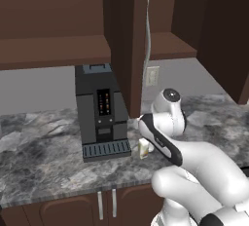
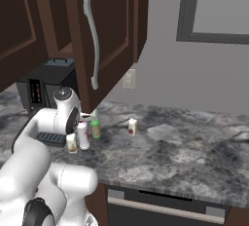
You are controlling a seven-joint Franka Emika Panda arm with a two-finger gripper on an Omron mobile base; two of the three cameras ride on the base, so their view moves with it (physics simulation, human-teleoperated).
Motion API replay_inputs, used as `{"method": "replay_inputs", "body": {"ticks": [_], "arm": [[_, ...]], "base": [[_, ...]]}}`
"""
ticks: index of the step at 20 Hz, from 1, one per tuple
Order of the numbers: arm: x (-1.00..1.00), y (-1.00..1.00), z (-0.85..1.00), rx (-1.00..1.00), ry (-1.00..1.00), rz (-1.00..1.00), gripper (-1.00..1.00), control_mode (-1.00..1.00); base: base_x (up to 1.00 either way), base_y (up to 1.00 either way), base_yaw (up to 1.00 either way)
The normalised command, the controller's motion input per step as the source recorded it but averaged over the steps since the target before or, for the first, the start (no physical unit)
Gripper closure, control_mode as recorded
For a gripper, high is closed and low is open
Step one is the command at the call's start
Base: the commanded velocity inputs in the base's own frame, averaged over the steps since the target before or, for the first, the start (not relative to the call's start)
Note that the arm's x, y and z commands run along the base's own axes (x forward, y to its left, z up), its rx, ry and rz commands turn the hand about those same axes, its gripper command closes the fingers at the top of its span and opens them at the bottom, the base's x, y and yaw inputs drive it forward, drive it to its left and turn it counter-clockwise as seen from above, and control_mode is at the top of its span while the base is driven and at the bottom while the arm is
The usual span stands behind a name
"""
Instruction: Sort all alcoholic drinks to one cabinet, and non-alcoholic drinks to the other.
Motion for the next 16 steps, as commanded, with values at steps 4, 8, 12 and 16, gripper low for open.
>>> {"method": "replay_inputs", "body": {"ticks": [4,8,12,16], "arm": [[0.0,0.0,0.0,0.01,-0.15,0.0,-1.0,-1.0],[0.0,0.0,-0.06,0.0,-0.09,0.0,-1.0,-1.0],[0.0,0.0,-0.09,0.0,-0.06,0.0,1.0,-1.0],[0.0,0.0,-0.04,0.0,-0.01,0.0,1.0,-1.0]], "base": [[0.0,0.0,0.0],[0.0,0.0,0.0],[0.0,0.0,0.0],[0.0,0.0,0.0]]}}
